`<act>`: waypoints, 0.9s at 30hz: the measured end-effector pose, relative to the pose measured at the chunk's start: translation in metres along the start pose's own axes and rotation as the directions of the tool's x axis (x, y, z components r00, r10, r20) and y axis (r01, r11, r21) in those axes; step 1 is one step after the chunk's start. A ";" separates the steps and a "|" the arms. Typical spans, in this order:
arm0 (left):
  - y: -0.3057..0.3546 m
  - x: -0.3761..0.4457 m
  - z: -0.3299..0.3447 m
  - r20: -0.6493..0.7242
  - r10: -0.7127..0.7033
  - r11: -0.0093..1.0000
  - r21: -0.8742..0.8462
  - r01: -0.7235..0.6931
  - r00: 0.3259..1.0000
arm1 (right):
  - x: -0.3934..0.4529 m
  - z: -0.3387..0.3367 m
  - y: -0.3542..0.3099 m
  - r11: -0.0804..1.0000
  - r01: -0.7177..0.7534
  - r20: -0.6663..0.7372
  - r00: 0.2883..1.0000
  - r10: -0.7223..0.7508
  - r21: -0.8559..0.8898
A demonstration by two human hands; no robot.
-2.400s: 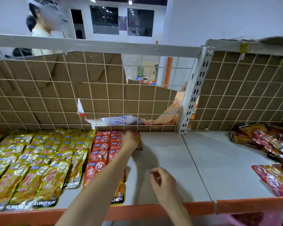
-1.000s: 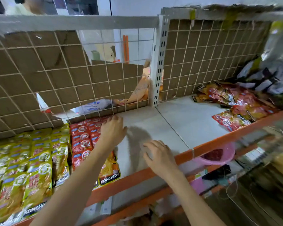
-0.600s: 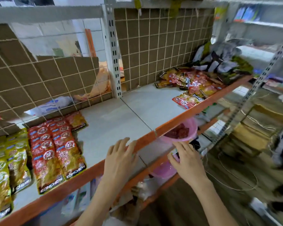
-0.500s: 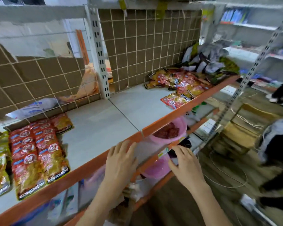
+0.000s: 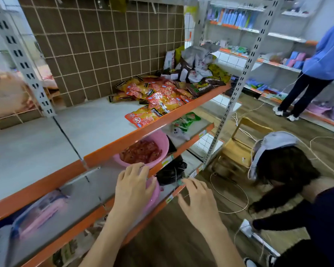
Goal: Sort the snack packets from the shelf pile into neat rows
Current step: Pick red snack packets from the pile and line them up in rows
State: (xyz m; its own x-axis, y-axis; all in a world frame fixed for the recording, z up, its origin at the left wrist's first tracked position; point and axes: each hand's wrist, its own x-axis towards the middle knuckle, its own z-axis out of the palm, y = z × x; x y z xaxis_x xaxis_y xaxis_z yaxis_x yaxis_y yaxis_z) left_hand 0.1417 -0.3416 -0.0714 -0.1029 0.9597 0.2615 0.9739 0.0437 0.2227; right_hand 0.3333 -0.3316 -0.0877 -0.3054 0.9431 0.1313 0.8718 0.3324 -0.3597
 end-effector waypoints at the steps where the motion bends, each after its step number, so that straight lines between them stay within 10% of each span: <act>1: 0.006 0.005 0.002 0.012 -0.001 1.000 -0.003 0.001 1.000 | 0.003 -0.001 0.007 1.000 -0.006 0.005 1.000 0.006 0.010; 27: -0.035 0.359 0.027 0.032 -0.188 0.949 -0.252 0.190 0.982 | 0.372 -0.044 0.061 0.973 0.070 -0.001 0.997 -0.072 0.220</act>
State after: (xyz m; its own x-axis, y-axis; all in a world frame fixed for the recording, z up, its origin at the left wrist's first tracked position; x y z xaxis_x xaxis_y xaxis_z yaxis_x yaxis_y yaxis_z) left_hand 0.0766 0.0085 -0.0109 -0.2774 0.9428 0.1847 0.8536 0.1537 0.4978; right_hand 0.2898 0.0395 -0.0206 -0.3669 0.9168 0.1578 0.7425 0.3908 -0.5441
